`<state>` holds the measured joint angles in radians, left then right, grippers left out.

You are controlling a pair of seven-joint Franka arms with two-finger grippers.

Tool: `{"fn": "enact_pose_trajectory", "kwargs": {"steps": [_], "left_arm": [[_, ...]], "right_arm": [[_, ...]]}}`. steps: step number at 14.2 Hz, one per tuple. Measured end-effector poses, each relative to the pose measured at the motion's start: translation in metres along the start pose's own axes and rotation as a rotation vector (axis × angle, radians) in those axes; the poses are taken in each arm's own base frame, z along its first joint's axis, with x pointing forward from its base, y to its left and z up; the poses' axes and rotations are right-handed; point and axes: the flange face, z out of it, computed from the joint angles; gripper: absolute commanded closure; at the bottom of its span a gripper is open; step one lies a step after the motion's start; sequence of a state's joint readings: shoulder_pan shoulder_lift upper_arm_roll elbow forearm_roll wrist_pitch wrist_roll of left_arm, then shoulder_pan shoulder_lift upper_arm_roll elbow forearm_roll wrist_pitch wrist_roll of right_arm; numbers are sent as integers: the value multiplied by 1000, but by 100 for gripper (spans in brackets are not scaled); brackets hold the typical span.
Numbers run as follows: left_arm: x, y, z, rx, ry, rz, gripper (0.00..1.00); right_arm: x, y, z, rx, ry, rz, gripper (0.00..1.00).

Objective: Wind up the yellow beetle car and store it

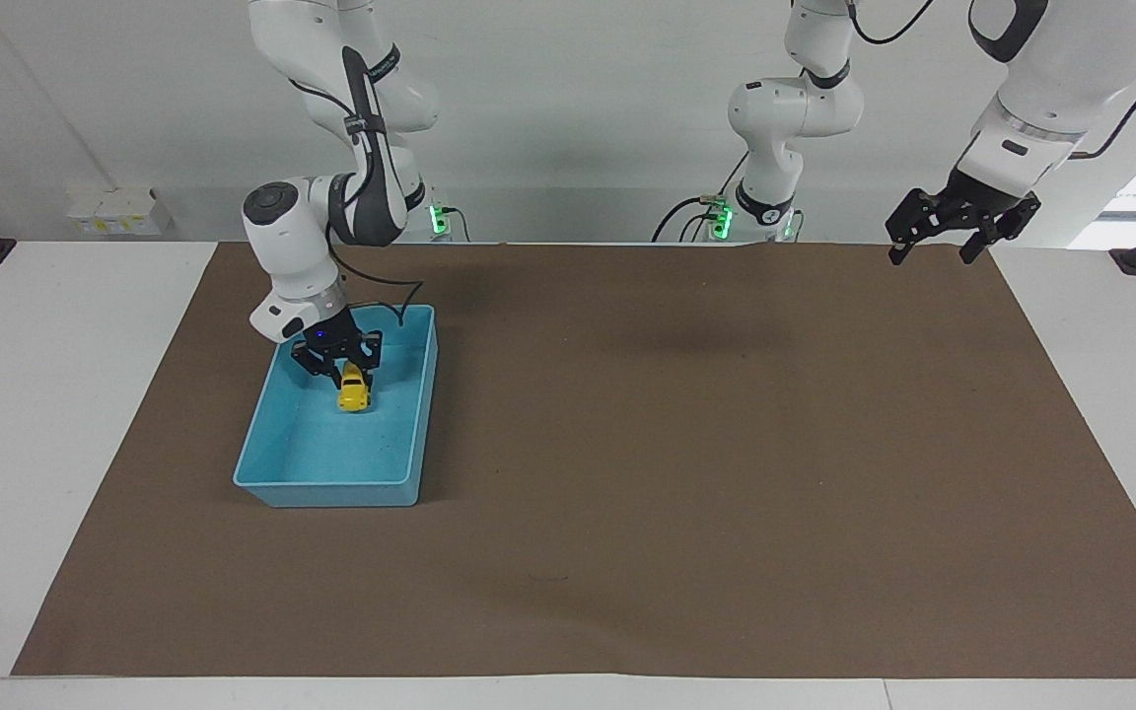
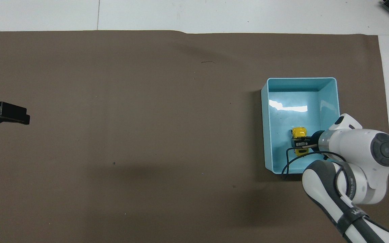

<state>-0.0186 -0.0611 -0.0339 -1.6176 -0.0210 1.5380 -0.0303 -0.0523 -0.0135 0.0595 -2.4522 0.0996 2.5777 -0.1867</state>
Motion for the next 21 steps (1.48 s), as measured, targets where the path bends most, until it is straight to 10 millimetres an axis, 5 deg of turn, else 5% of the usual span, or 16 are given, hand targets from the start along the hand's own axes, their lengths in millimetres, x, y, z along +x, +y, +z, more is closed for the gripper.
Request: {"fn": "enact_pose_trajectory", "kwargs": {"steps": [4, 8, 14, 17, 21], "left_arm": [[0, 0, 0, 0, 0, 0, 0], [0, 0, 0, 0, 0, 0, 0], [0, 0, 0, 0, 0, 0, 0], [0, 0, 0, 0, 0, 0, 0], [0, 0, 0, 0, 0, 0, 0]], "right_arm": [[15, -1, -15, 5, -2, -4, 0], [49, 6, -60, 20, -28, 2, 0], [72, 69, -132, -55, -96, 88, 0], [86, 54, -176, -111, -137, 155, 0], [94, -6, -215, -99, -142, 161, 0]]}}
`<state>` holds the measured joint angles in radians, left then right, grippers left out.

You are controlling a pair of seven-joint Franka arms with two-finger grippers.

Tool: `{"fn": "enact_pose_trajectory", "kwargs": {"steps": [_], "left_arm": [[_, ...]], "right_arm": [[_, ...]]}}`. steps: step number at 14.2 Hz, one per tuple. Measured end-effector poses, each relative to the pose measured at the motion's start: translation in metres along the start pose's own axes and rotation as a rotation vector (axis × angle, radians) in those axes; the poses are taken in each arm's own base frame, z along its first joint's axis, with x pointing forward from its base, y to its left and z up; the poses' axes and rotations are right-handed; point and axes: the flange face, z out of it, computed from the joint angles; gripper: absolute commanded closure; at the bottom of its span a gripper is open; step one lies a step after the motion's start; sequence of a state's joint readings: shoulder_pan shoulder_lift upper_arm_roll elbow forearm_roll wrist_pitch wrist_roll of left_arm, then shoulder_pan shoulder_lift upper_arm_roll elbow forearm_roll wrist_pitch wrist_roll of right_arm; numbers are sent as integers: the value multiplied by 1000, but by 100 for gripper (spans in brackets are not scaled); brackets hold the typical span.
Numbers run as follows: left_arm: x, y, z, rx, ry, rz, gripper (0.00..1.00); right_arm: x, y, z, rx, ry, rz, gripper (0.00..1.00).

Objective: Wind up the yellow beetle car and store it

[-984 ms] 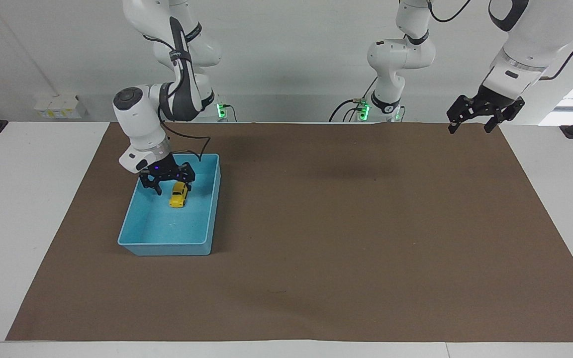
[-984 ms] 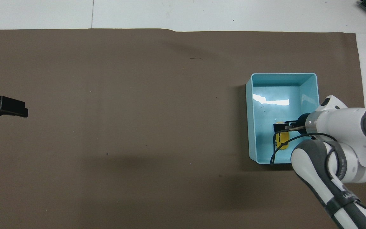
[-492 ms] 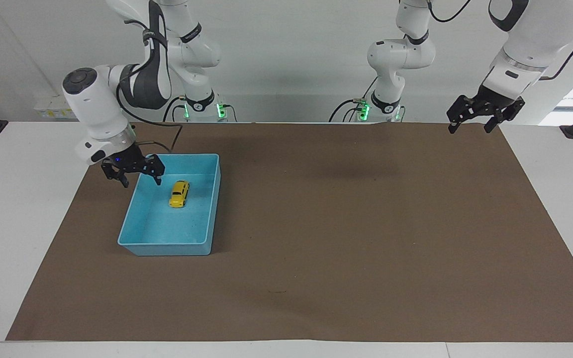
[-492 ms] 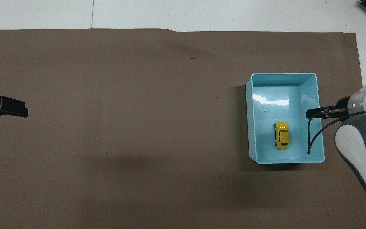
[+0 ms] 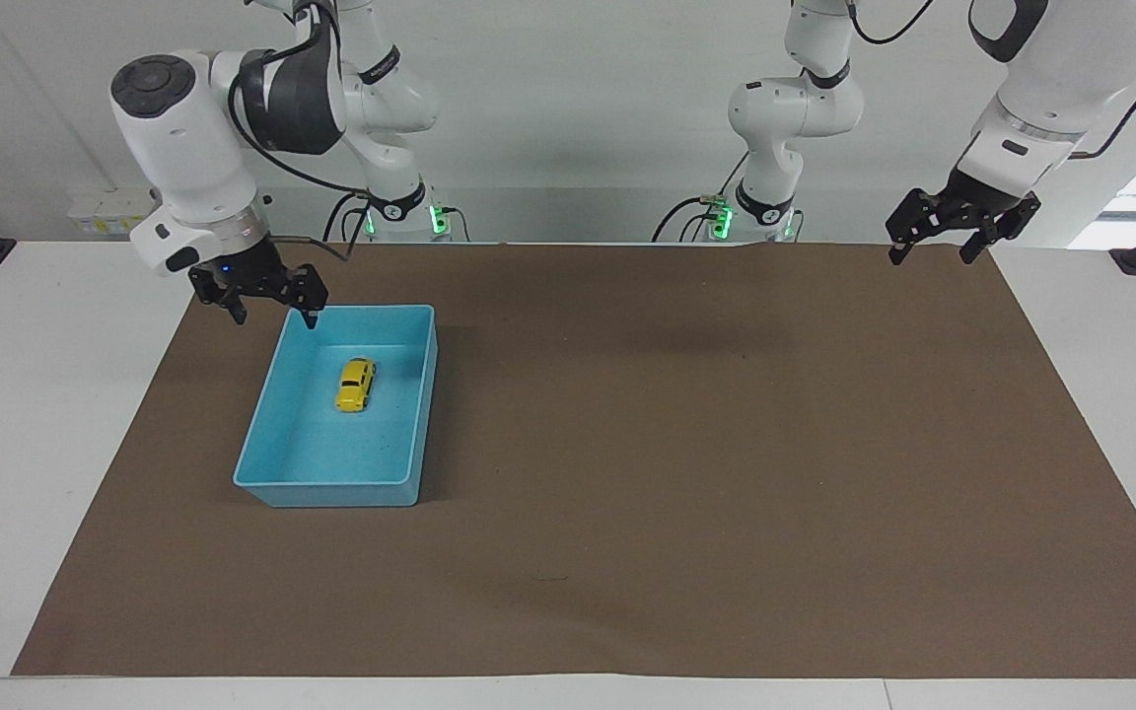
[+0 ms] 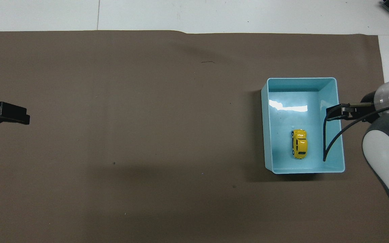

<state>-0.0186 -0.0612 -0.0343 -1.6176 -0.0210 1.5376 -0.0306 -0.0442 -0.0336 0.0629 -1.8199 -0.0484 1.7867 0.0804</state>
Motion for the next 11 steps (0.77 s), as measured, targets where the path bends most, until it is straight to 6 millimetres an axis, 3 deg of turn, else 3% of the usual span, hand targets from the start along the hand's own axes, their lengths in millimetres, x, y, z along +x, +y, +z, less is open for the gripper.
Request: {"fn": "enact_pose_trajectory", "kwargs": {"steps": [5, 11], "left_arm": [[0, 10, 0, 1, -1, 18, 0], [0, 10, 0, 1, -1, 17, 0]], "right_arm": [[-32, -3, -57, 0, -25, -8, 0], [-34, 0, -88, -3, -94, -5, 0]]}}
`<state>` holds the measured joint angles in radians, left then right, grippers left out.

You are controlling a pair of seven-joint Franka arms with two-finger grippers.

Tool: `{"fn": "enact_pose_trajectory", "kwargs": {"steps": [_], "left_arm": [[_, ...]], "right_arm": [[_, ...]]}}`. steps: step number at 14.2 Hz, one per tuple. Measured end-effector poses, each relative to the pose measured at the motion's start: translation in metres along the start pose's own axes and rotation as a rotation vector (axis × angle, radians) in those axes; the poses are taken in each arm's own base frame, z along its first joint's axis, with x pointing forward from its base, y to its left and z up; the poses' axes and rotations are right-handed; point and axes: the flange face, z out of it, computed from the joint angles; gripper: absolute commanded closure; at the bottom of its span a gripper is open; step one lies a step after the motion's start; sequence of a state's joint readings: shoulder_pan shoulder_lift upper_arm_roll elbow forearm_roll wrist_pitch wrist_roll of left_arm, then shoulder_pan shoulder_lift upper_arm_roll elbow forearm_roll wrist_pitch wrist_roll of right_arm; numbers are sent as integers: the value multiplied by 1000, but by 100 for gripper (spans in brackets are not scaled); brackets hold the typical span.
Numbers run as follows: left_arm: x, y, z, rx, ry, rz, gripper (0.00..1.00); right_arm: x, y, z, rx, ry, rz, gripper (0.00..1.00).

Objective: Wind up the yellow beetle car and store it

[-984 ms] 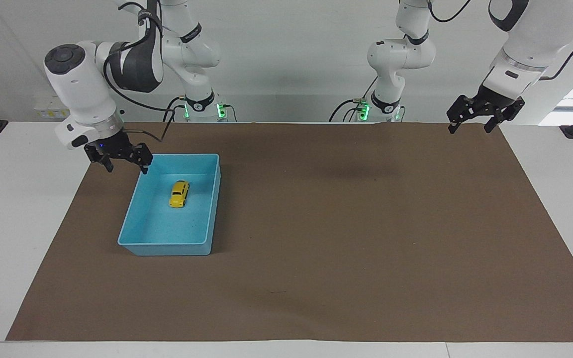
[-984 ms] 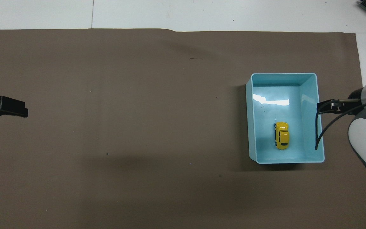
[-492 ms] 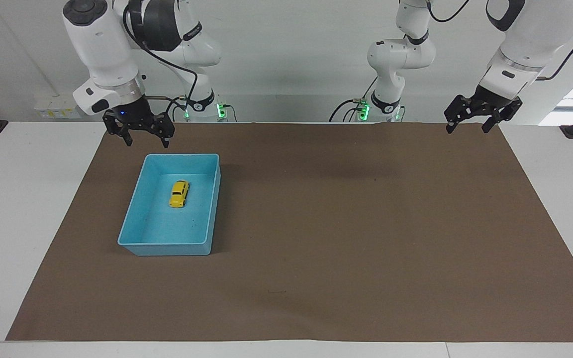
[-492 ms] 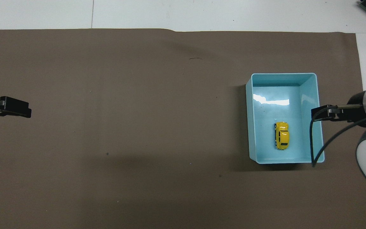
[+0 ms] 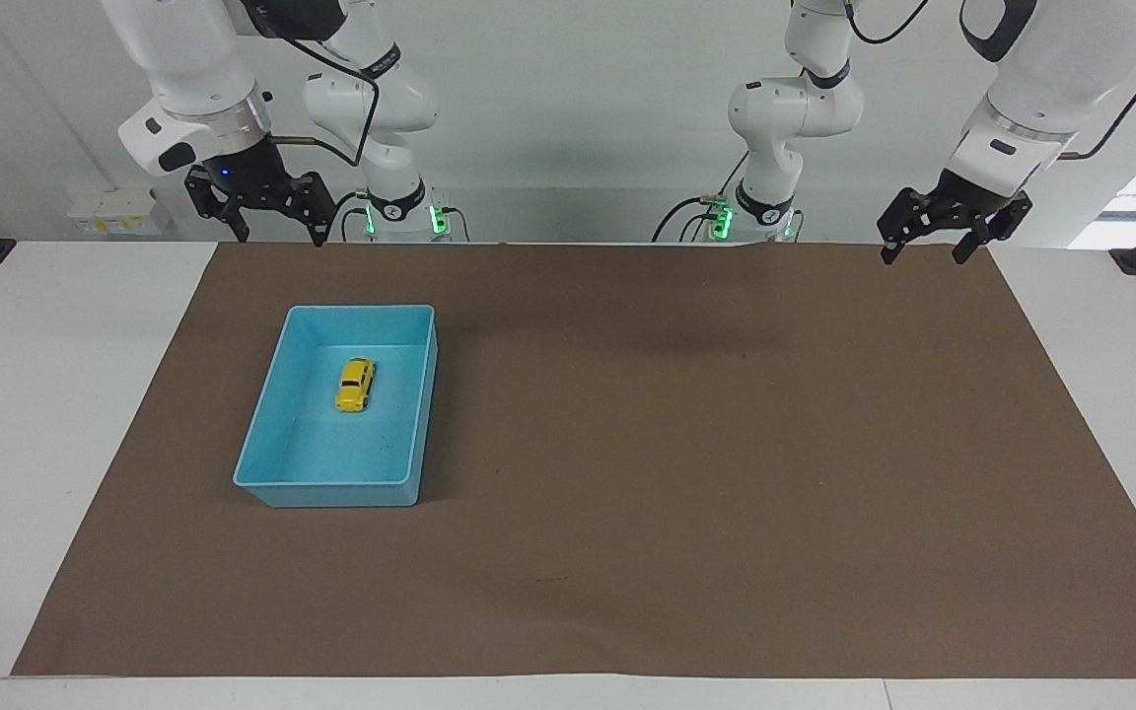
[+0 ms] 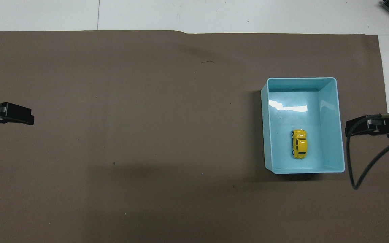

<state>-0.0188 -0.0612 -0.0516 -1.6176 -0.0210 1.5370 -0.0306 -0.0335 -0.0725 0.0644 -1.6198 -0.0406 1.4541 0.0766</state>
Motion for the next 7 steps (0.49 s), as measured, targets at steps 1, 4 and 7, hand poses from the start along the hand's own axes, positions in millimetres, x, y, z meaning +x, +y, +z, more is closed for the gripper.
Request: {"fn": "enact_pose_trajectory", "kwargs": {"steps": [1, 4, 7], "left_arm": [[0, 0, 0, 0, 0, 0, 0], [0, 0, 0, 0, 0, 0, 0], [0, -4, 0, -1, 0, -9, 0]], "right_arm": [[3, 0, -1, 1, -1, 0, 0], [8, 0, 2, 1, -8, 0, 0], [9, 1, 4, 1, -10, 2, 0]]}}
